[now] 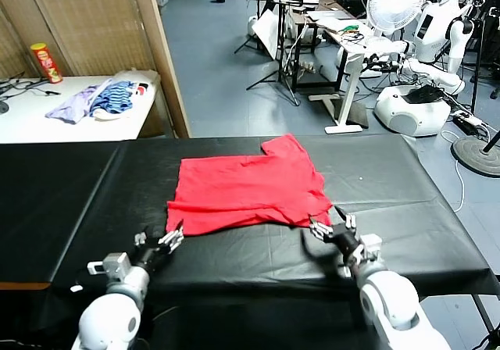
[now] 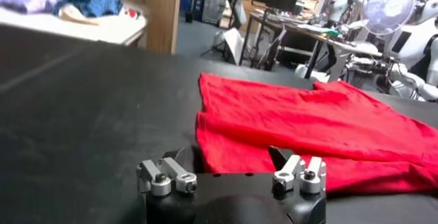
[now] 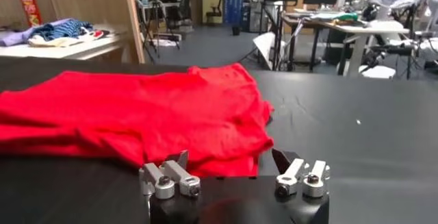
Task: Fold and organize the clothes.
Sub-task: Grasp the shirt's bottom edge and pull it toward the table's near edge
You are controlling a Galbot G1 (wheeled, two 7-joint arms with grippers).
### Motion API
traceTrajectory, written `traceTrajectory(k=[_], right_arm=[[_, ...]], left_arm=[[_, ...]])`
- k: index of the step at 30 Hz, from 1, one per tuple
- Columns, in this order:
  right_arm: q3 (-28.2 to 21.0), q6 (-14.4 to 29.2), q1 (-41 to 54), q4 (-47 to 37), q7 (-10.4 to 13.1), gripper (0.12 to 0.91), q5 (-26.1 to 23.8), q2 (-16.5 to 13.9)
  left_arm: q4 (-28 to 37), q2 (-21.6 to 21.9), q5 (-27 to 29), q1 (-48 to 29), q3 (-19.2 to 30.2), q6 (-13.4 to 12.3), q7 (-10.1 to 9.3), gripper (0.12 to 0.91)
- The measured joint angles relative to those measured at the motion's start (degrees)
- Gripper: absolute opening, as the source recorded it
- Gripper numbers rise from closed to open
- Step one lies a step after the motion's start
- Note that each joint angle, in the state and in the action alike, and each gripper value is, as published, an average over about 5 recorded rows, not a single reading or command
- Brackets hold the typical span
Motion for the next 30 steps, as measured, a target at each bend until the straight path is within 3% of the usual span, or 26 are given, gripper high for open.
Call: traceTrajectory(k=[2, 5, 12, 14, 16, 22, 30], right_arm=[[-0.1, 0.2, 0.0, -0.5, 0.0, 0.629, -0.1, 0.1], [-0.2, 0.4, 0.2, -1.0, 0.0, 0.498, -0.2, 0.1], [-0.7, -0.3, 0.8, -0.4, 0.4, 0.16, 0.2, -0.8], [-0.8, -1.3, 0.6, 0.2, 0.7, 0.131, 0.7, -1.5], [-0.8, -2.5, 0.2, 1.0, 1.0, 0.128, 1.5, -2.2], [-0.2, -5.9, -1.8, 4.3, 2.0, 0.128, 3.8, -5.1], [2.5, -8.4, -8.6, 10.2, 2.9, 0.128, 4.4, -7.9]], left_arm=[[0.4, 0.0, -0.4, 0.0, -0.1, 0.1, 0.22, 0.775], [1.2, 0.0, -0.5, 0.1, -0.2, 0.2, 0.49, 0.661], [2.8, 0.1, -1.4, -0.6, -0.1, 0.2, 0.77, 0.275], [3.0, 0.2, -1.0, -0.8, 0.1, 0.1, 0.64, 0.177], [2.8, 0.5, 0.5, -0.7, 0.3, -0.1, 0.47, 0.133], [0.9, 2.7, 7.3, 1.1, 0.6, -0.6, 0.44, 0.127], [-4.5, 6.1, 9.5, 6.8, -0.1, 0.0, 0.34, 0.127]])
